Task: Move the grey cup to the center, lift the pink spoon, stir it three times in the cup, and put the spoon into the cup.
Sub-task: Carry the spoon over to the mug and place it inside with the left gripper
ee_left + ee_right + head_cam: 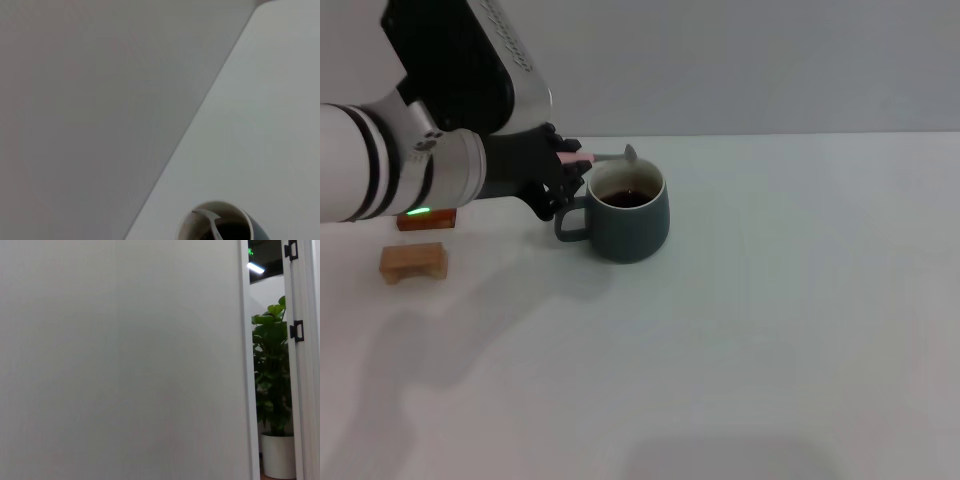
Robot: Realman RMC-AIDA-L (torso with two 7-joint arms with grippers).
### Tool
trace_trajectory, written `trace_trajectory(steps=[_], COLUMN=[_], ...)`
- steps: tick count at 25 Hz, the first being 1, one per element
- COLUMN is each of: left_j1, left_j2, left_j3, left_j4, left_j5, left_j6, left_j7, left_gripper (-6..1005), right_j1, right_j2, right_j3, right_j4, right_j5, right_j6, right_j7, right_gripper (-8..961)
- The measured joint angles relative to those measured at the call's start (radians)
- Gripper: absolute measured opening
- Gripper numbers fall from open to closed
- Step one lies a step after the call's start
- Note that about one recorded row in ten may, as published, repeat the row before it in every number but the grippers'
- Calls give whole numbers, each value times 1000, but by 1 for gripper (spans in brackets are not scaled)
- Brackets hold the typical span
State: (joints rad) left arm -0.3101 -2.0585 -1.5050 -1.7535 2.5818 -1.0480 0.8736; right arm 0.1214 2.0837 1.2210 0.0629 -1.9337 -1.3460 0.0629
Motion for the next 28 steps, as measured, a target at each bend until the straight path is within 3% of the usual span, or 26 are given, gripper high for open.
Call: trace_trajectory(steps=[11, 19, 28], left_j1=[-70, -164, -233], left_j2=[0, 0, -3], left_j3=[-9, -30, -17], left_j4=[159, 338, 408], left_j5=[3, 15, 7], left_j6=[27, 87, 115], left_j7=[6, 22, 23], left_gripper=[169, 169, 170], right_j1=[-1, 4, 9], right_j2=[1, 0, -2], right_j3=[2, 2, 2], right_j4=[1, 3, 1], right_j5=[1, 1, 1], right_j6=[-2, 1, 5], right_j7=[0, 0, 0], right_gripper=[820, 820, 820])
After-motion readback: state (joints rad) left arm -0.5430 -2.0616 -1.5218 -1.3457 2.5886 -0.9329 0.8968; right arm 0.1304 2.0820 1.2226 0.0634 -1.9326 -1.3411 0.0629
